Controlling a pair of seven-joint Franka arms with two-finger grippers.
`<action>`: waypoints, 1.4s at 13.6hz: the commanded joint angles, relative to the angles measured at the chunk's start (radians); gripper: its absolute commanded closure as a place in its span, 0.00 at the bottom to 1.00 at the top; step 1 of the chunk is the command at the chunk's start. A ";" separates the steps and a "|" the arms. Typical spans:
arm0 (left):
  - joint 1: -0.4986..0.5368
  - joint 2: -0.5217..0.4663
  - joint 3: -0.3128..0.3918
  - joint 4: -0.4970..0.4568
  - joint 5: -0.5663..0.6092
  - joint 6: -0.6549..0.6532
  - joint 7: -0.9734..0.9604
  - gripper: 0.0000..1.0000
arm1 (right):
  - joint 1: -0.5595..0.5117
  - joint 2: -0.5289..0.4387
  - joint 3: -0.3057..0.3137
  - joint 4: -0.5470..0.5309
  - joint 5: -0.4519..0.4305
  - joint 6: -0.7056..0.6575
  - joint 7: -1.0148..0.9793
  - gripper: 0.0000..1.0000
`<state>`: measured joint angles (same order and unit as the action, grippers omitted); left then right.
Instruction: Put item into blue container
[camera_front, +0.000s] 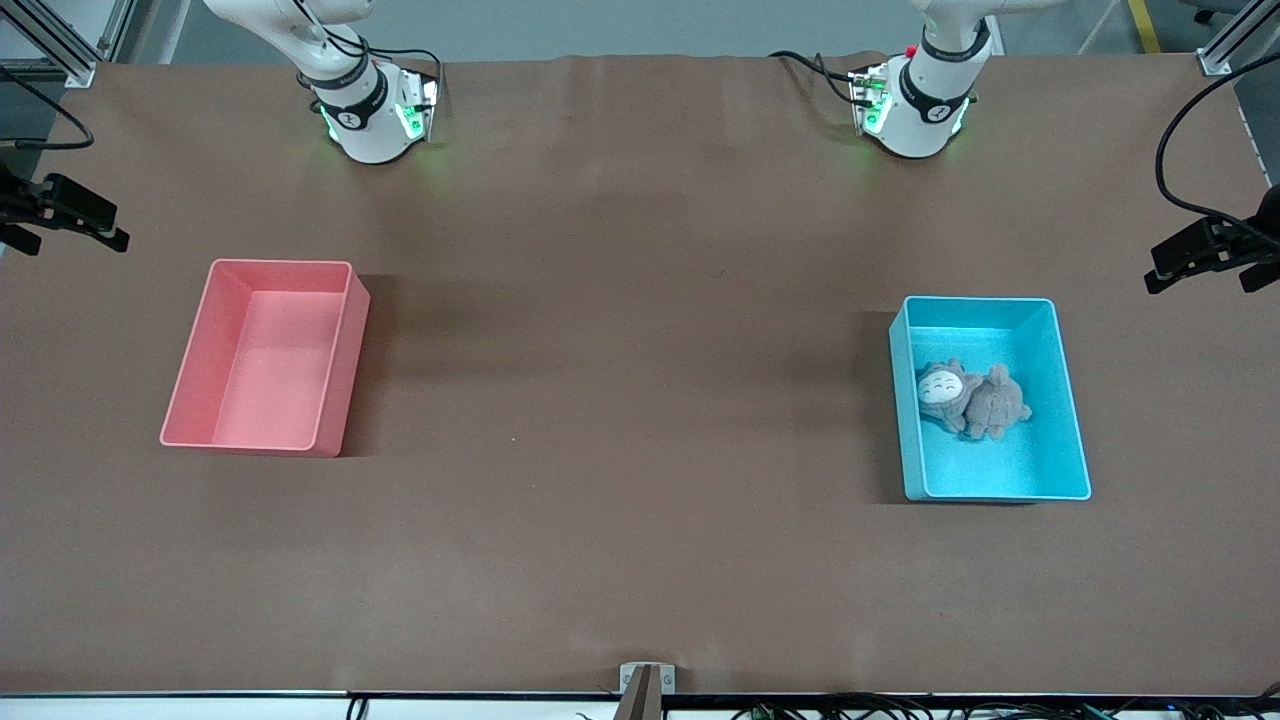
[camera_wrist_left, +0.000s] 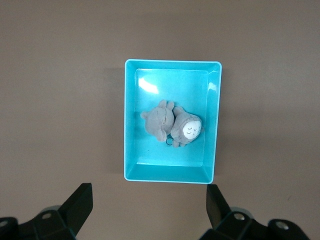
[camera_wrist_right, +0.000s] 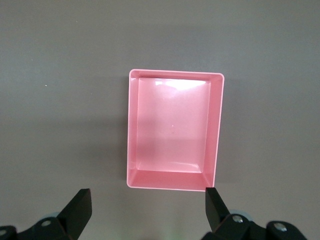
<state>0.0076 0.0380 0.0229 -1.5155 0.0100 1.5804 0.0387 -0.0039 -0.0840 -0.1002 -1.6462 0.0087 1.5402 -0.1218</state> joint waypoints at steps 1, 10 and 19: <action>-0.037 -0.024 0.038 -0.002 -0.015 -0.023 -0.008 0.00 | -0.001 -0.014 0.001 -0.018 -0.003 -0.003 -0.004 0.00; -0.029 -0.102 0.035 -0.092 -0.051 0.003 -0.014 0.00 | 0.001 -0.016 0.002 -0.018 0.000 -0.025 0.017 0.00; -0.035 -0.093 0.031 -0.083 -0.042 0.059 -0.017 0.00 | 0.004 -0.016 0.002 -0.018 0.016 -0.025 0.017 0.00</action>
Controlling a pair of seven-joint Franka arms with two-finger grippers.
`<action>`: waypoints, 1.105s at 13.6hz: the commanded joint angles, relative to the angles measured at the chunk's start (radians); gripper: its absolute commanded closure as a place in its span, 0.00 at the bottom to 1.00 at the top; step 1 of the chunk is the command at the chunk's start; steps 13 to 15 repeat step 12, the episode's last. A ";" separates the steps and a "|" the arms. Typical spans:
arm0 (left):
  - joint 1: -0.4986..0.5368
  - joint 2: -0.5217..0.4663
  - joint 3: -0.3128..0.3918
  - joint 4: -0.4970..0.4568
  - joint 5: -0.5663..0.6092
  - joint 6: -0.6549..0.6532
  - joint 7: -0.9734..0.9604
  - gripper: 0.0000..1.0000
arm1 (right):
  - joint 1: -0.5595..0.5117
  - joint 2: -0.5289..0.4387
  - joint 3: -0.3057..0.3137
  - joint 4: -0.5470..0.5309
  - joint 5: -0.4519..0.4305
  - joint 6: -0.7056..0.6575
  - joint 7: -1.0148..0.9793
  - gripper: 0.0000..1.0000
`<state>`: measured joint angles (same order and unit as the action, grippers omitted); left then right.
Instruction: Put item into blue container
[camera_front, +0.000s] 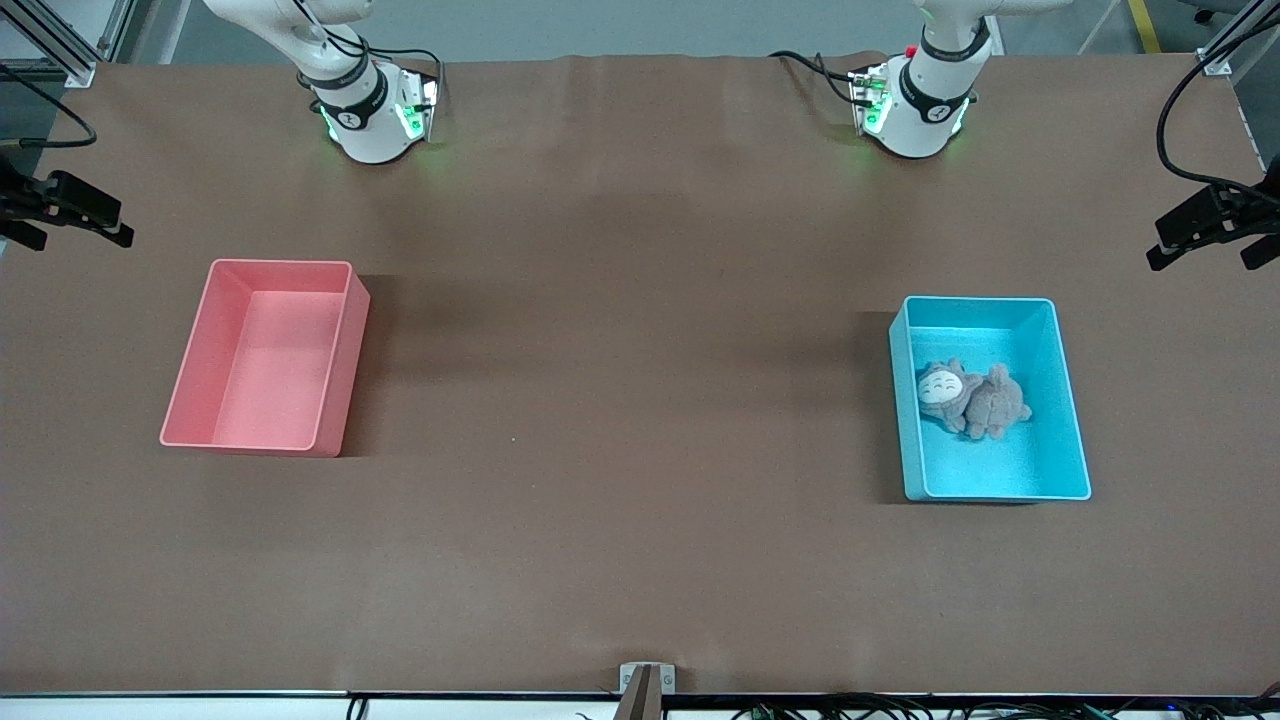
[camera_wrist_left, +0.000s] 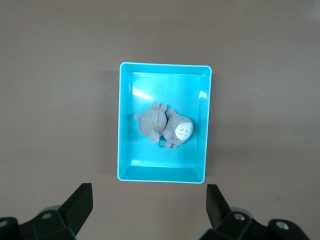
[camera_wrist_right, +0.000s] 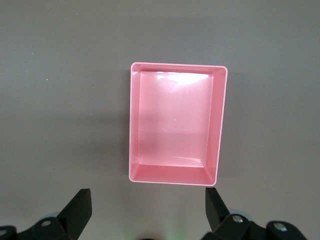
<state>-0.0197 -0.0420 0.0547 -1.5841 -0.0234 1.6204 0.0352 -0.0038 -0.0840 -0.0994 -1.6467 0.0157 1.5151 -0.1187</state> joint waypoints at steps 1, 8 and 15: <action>-0.008 -0.013 -0.003 -0.011 -0.013 0.021 -0.017 0.00 | 0.001 -0.016 0.001 -0.018 0.009 0.000 0.014 0.00; -0.008 -0.015 -0.012 -0.007 -0.018 0.015 -0.069 0.00 | -0.001 -0.014 -0.002 -0.018 0.007 -0.006 0.001 0.00; -0.006 -0.010 -0.012 -0.007 -0.016 0.019 -0.069 0.00 | -0.002 -0.014 -0.002 -0.019 0.003 -0.016 0.001 0.00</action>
